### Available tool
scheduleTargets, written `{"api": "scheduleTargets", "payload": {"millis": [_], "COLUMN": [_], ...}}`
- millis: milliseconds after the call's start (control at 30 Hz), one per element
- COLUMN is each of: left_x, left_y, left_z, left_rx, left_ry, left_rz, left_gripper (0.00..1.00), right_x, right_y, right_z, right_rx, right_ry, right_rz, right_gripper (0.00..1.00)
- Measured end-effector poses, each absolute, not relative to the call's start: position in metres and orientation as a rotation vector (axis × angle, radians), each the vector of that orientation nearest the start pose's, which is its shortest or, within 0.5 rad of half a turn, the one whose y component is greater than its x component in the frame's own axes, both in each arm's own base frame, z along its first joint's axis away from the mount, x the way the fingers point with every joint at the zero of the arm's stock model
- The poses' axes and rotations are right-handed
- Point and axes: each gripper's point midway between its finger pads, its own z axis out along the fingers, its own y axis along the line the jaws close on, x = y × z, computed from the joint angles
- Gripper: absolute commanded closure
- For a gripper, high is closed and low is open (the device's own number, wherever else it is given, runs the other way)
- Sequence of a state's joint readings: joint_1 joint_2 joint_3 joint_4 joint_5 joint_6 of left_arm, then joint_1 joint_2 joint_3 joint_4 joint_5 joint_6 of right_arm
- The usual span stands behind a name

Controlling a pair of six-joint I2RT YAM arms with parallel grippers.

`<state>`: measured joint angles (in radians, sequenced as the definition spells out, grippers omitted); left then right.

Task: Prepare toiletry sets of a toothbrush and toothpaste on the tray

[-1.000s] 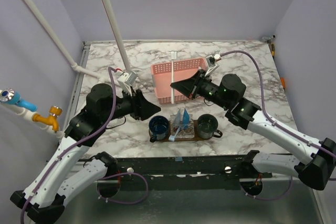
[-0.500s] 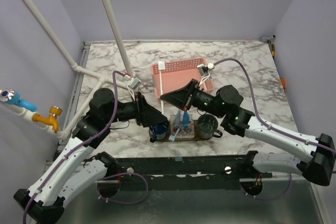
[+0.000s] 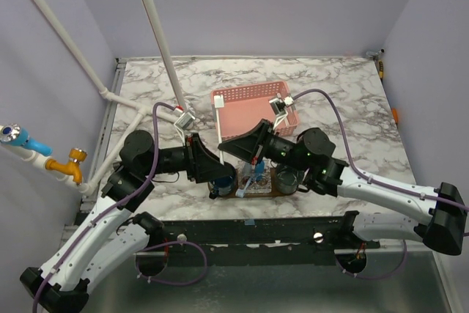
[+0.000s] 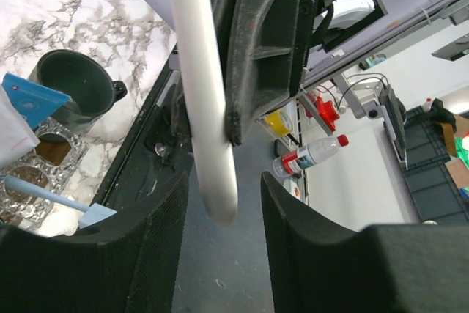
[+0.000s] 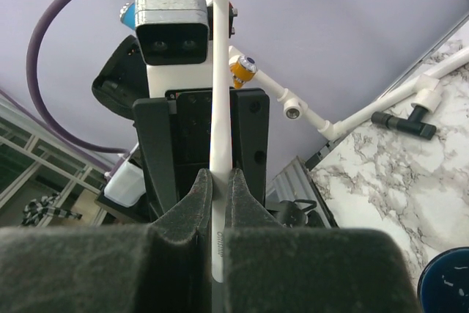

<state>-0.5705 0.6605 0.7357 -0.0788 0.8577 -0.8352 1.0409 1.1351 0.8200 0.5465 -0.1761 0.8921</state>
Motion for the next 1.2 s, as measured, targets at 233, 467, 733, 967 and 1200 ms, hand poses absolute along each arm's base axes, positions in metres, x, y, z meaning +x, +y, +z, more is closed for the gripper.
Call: {"api": "scheduleTargets", "payload": {"millis": [233,467,733,967,1200], "left_x": [0.093,0.093,0.093,0.091,0.086], "left_y": [-0.244,-0.244,-0.244,-0.242,-0.239], "left_z": [0.331,0.332,0.33,0.32,0.303], "left_rx": [0.554,0.546,0.547,0.572,0.618], "left_ry": [1.77,1.769,1.778,1.808,1.874], "left_rz": [-1.733,-1.741,-1.743,-1.708,-1.668], "left_gripper": [0.77,1.0,1.0,1.0,1.0], "right_x": [0.145,0.143,0.143,0.143,0.141], "right_y": [0.378,0.376,0.374,0.37,0.366], "right_z": [0.362,0.366,0.365,0.349,0.341], "right_rx": [-0.286,-0.269,-0.27,-0.321,-0.423], "right_ry": [1.535,1.507,1.512,1.581,1.654], "right_rz": [1.721,1.729,1.717,1.633,1.525], "right_gripper": [0.99,0.99,0.7,0.48,0.43]}}
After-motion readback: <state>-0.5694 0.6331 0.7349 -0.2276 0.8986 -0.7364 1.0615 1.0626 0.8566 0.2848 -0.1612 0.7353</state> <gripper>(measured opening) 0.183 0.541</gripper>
